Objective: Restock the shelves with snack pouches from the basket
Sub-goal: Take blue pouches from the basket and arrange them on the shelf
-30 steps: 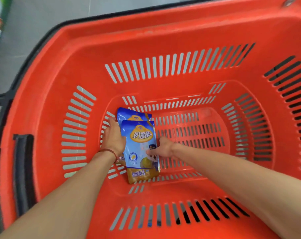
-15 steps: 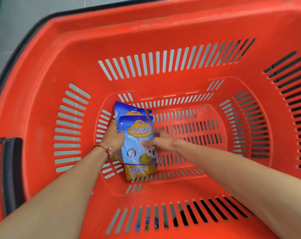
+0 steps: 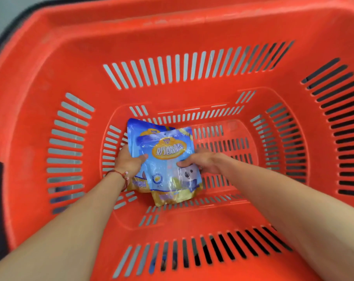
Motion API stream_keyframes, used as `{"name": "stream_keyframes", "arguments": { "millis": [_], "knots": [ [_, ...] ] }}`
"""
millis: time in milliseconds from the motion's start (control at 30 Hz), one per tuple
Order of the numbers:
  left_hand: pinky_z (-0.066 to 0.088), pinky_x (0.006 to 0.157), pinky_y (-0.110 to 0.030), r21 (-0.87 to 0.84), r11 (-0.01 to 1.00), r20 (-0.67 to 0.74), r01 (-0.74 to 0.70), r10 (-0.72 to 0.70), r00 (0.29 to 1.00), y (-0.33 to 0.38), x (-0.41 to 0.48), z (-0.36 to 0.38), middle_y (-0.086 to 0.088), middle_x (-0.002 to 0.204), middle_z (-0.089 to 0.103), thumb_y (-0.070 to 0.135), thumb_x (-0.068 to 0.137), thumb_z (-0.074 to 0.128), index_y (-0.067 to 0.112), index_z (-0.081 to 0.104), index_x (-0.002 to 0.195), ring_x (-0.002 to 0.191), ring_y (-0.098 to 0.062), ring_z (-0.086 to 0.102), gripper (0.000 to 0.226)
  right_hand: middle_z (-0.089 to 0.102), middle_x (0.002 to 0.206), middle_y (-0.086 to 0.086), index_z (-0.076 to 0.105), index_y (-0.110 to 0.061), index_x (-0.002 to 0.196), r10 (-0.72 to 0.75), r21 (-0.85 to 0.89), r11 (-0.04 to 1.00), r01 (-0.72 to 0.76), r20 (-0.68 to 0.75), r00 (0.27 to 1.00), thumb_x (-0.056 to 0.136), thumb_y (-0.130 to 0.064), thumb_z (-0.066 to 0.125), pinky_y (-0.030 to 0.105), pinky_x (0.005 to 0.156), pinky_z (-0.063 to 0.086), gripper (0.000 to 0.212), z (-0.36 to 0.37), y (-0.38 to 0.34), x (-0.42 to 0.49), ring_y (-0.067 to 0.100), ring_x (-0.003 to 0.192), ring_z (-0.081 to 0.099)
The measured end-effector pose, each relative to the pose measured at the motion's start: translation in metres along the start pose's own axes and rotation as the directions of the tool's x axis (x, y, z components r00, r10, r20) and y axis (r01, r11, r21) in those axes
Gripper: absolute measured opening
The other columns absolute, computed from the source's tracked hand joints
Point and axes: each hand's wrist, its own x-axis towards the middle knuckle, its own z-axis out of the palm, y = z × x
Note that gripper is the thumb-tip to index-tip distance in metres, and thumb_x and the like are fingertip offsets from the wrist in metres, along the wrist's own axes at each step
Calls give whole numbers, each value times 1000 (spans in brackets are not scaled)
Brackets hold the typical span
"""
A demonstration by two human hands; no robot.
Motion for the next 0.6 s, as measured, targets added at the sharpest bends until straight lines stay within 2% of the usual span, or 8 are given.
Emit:
{"name": "stream_keyframes", "arguments": {
  "millis": [67, 133, 233, 267, 333, 400, 533, 600],
  "knots": [
    [56, 83, -52, 0, 1000, 17, 9, -9, 1000, -1, 1, 1, -15, 102, 72, 7, 77, 77, 8, 64, 109, 88, -31, 69, 34, 73, 122, 15, 65, -5, 127, -34, 27, 999, 34, -10, 999, 89, -22, 78, 51, 103, 53, 44, -12, -3, -9, 35, 115, 68],
    [55, 81, -52, 31, 1000, 46, 1, -2, 999, 4, -2, 3, -18, 95, 70, -1, 82, 72, 9, 66, 97, 81, -30, 65, 19, 73, 119, 15, 64, -8, 126, -66, 8, 998, 66, -1, 998, 97, -25, 69, 53, 99, 54, 34, -24, -9, -20, 35, 110, 69],
    [56, 81, -48, 76, 997, 85, -21, 15, 996, 14, -8, 6, -15, 92, 70, -3, 83, 68, 15, 66, 91, 78, -26, 64, 19, 76, 98, 4, 65, -12, 117, -119, 11, 993, 120, -28, 992, 98, -23, 67, 40, 72, 62, 22, -46, -18, -36, 19, 83, 74],
    [57, 77, -41, 85, 996, 97, -36, 28, 995, 18, -8, 8, -15, 92, 70, -4, 84, 67, 13, 66, 94, 75, -25, 63, 20, 77, 101, 4, 65, -11, 119, -131, 11, 991, 132, -62, 989, 95, -22, 71, 42, 74, 63, 27, -52, -20, -42, 20, 86, 75],
    [52, 57, -23, 113, 990, 121, -78, 65, 991, 28, -12, 14, -11, 84, 66, -6, 85, 65, 9, 63, 99, 65, -21, 58, 21, 74, 120, 9, 64, -11, 125, -157, -14, 988, 157, -162, 974, 88, -19, 79, 56, 97, 55, 41, -61, -21, -55, 29, 112, 70],
    [47, 50, -20, 128, 984, 158, -123, 102, 982, 42, -19, 20, -7, 80, 63, -7, 85, 64, 7, 63, 101, 62, -17, 55, 21, 71, 124, 12, 65, -9, 125, -205, -40, 979, 202, -256, 945, 90, -10, 76, 58, 102, 52, 37, -66, -17, -71, 34, 118, 66],
    [51, 65, -31, 180, 957, 244, -227, 180, 953, 71, -31, 30, -4, 84, 69, 6, 81, 70, 18, 65, 83, 74, -23, 64, 13, 70, 122, 15, 64, -8, 122, -322, -103, 946, 307, -388, 863, 91, 0, 69, 53, 100, 55, 32, -77, -11, -117, 33, 113, 67],
    [54, 73, -39, 194, 933, 278, -303, 244, 929, 88, -37, 37, -3, 86, 72, 20, 75, 70, 22, 65, 82, 78, -26, 68, 9, 70, 116, 9, 60, -13, 121, -380, -91, 920, 380, -440, 814, 94, 4, 64, 42, 93, 57, 32, -83, -7, -149, 25, 106, 67]
  ]
}}
